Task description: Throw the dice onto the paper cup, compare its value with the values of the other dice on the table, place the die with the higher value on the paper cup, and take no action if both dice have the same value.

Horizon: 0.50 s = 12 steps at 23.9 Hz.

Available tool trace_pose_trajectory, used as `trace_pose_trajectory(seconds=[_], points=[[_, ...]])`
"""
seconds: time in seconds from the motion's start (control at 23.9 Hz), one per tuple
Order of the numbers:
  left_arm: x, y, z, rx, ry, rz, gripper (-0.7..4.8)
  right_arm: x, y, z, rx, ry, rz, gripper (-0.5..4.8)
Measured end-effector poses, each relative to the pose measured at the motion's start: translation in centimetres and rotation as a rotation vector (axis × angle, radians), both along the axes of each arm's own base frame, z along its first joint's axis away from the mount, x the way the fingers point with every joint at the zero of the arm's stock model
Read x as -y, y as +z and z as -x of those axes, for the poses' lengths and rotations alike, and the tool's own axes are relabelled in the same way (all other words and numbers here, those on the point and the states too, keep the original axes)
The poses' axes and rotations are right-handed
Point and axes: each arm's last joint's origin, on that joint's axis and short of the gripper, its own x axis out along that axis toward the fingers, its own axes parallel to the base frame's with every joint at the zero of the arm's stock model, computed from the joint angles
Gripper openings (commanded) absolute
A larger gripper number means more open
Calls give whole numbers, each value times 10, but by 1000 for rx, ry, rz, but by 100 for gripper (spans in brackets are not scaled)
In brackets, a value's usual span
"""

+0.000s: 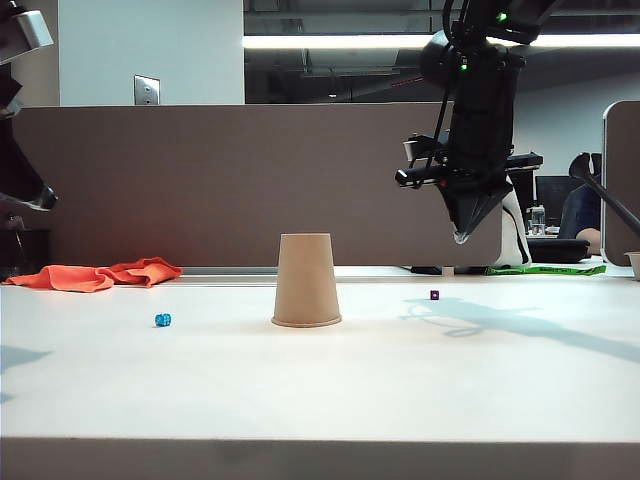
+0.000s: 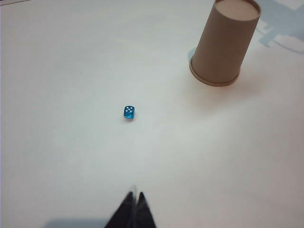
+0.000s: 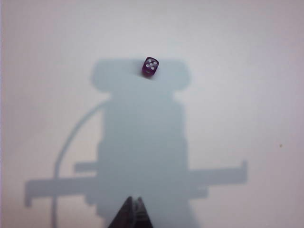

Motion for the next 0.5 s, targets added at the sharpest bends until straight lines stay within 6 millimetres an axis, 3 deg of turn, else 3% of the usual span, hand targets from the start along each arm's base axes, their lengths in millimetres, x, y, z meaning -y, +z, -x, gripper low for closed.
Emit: trace_pose_trajectory(seconds=[0.25,0.5], points=[[0,0,0,0,0,0,-6,0,1,0,3,-1,0,-1],[0,0,0,0,0,0,-6,4,22,8,53,-2,-18,-1]])
